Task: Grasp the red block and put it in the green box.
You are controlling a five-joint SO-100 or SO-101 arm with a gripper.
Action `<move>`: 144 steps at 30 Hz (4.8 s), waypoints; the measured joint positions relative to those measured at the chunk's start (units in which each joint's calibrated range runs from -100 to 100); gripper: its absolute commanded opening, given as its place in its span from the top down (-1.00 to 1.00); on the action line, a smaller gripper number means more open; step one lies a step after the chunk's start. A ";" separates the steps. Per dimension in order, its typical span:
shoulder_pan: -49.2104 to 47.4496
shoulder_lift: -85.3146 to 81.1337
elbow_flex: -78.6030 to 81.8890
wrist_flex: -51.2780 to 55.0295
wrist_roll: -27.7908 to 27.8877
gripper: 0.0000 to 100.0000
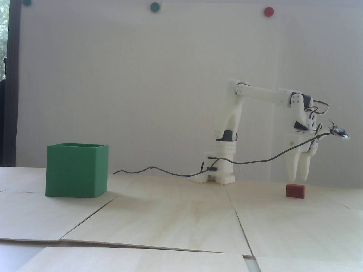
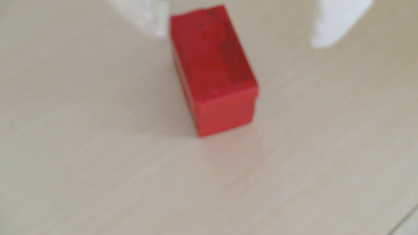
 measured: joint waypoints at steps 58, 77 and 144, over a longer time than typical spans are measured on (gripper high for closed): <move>0.00 9.22 -7.34 7.40 0.00 0.56; 0.00 9.30 -4.66 -3.49 -2.67 0.56; 13.22 0.50 0.36 -2.50 1.13 0.95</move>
